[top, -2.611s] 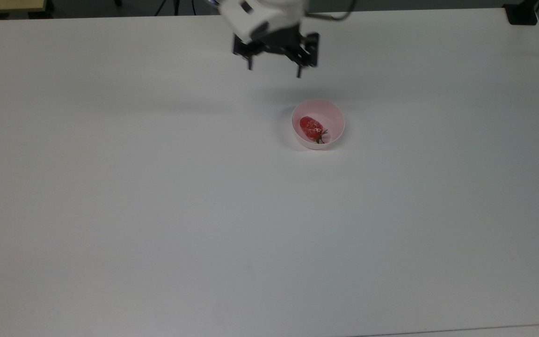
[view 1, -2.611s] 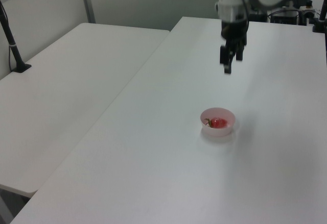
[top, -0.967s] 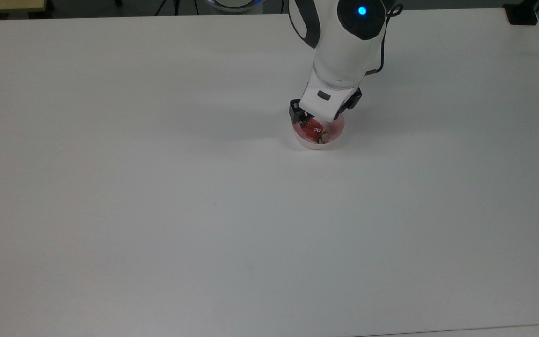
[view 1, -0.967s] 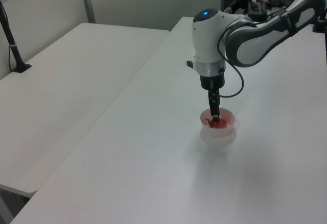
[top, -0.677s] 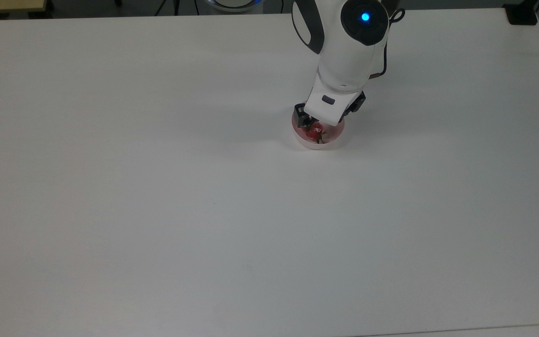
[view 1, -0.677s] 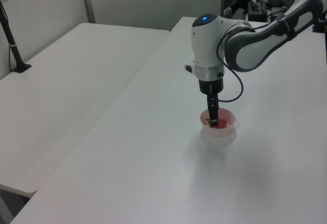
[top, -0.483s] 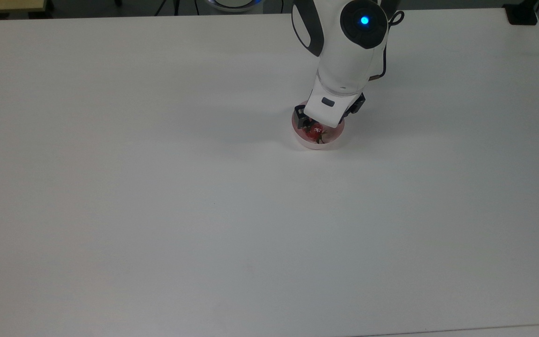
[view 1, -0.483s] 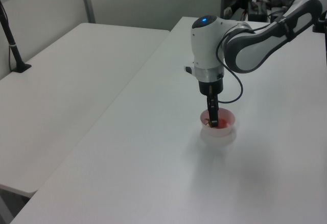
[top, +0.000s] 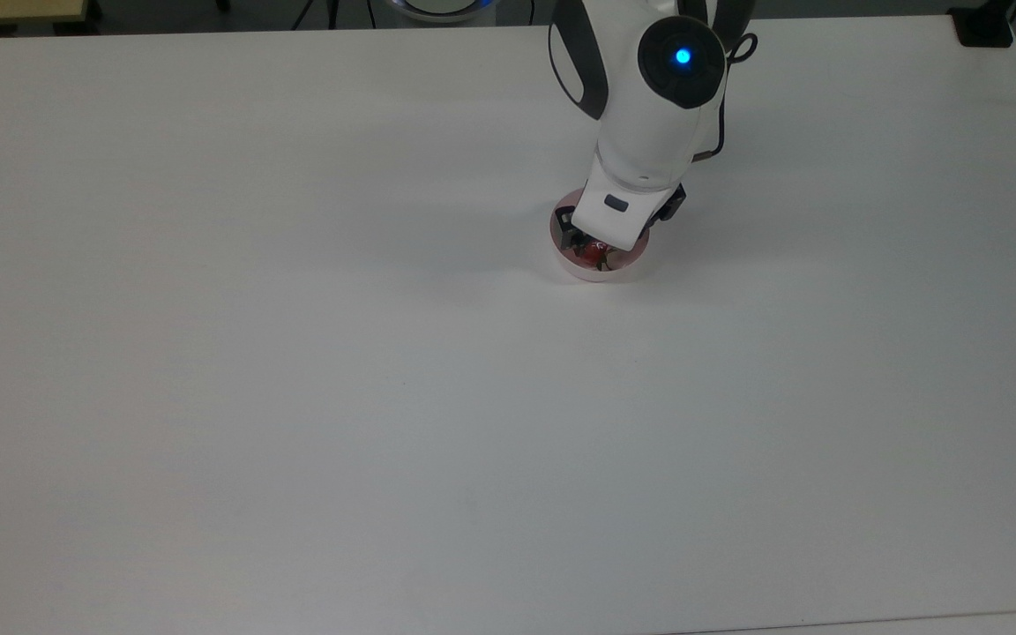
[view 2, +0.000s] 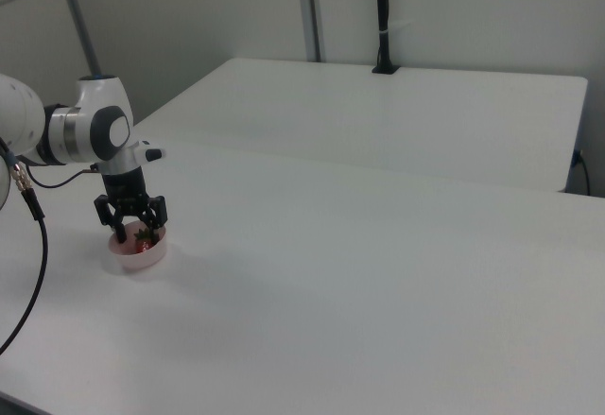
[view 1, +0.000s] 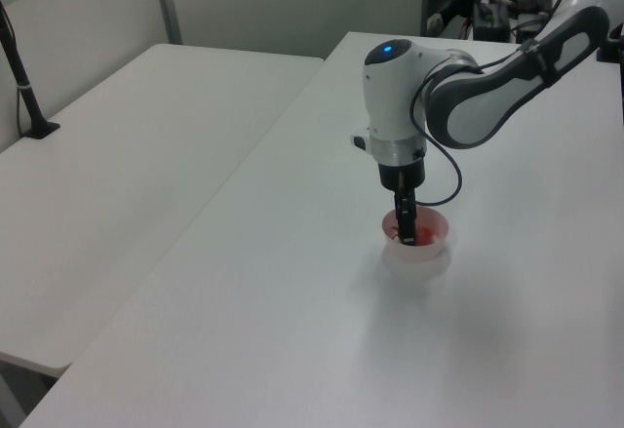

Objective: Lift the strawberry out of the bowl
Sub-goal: 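Close the gripper on the red strawberry inside the bowl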

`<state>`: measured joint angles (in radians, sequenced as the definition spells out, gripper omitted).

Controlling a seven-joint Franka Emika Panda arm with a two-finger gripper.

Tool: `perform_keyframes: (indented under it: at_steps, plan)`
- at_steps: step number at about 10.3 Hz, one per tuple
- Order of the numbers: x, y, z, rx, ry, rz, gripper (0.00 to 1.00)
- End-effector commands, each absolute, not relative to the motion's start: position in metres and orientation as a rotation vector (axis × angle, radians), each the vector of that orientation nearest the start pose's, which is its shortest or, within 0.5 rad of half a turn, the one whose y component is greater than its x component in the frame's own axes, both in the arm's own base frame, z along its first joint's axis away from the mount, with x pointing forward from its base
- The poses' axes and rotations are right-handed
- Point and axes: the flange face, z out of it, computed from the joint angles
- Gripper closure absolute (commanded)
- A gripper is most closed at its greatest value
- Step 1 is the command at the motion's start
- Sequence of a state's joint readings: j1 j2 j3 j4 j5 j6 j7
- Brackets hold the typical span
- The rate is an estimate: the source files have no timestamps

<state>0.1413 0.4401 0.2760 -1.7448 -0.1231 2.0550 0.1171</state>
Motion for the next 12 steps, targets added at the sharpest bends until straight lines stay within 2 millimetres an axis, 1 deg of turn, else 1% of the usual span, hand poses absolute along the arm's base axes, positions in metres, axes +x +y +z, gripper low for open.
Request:
perform_keyframes:
  at_steps: [1, 2, 3, 4, 5, 6, 7, 8, 10, 12]
  plan:
    - [0.600, 0.241, 0.310, -3.116, -0.572, 0.128, 0.24]
    - [0.602, 0.239, 0.311, -3.118, -0.569, 0.123, 0.35]
    - [0.602, 0.239, 0.311, -3.118, -0.563, 0.123, 0.49]
    - [0.603, 0.237, 0.313, -3.115, -0.556, 0.119, 0.55]
    - [0.605, 0.232, 0.316, -3.117, -0.543, 0.115, 0.57]
    - [0.605, 0.232, 0.320, -3.118, -0.542, 0.111, 0.58]
    - [0.606, 0.224, 0.333, -3.125, -0.522, 0.096, 0.58]
    - [0.605, 0.222, 0.346, -3.127, -0.520, 0.083, 0.58]
    - [0.602, 0.213, 0.365, -3.137, -0.511, 0.100, 0.58]
    - [0.597, 0.210, 0.388, -3.151, -0.508, 0.093, 0.58]
